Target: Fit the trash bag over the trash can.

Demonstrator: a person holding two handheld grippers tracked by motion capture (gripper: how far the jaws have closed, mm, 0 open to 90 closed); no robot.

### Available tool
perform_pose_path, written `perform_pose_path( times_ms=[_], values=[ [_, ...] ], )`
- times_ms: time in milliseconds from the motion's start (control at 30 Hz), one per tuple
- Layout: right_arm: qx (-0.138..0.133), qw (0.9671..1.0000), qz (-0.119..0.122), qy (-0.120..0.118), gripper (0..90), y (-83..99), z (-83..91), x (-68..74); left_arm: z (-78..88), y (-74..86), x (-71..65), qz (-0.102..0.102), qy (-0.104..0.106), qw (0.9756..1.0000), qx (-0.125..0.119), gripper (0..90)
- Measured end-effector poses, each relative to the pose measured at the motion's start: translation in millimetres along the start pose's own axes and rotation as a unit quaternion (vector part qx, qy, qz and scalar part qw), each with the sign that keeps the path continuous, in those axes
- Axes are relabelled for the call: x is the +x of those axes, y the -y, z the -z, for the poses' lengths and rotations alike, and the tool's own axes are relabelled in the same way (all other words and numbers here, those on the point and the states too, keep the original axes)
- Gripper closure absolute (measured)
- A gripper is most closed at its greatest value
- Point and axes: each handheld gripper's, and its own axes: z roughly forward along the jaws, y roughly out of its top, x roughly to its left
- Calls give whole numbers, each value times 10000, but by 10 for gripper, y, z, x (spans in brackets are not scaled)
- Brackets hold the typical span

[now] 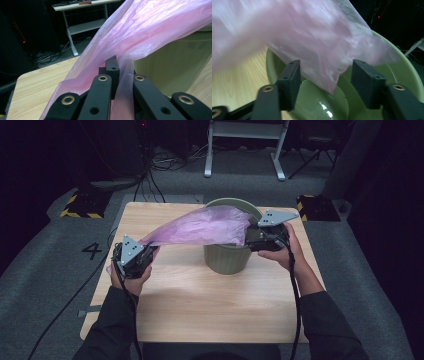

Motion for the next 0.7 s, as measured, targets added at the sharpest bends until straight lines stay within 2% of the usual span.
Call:
perform_pose_path(
  times_ms=[67,133,267,400,500,600,667,700],
  values=[
    [-81,9999,-69,1,303,40,53,-10,5,1,-2,-36,-67,10000,16,897],
    [-215,9996,-171,-80,282,95,137,-37,2,0,-10,-59,-103,9999,17,898],
    [-581,9976,-368,-58,244,183,376,-95,-22,-18,-32,-207,-201,9995,99,897],
    [-1025,9943,-261,-124,258,105,621,-59,-41,-63,-79,-306,-254,9992,94,897],
    [-1240,9921,-148,-124,315,-39,701,16,-63,-95,-111,-357,-237,9991,75,897],
    [-1068,9942,-38,-139,385,-173,628,83,-83,-115,-143,-397,-202,9990,74,897],
    [-763,9970,113,78,408,-231,508,107,-95,-123,-158,-405,-168,9990,69,897],
    [-653,9978,103,52,447,-244,443,100,-99,-125,-164,-411,-152,9990,67,897]
  ],
)
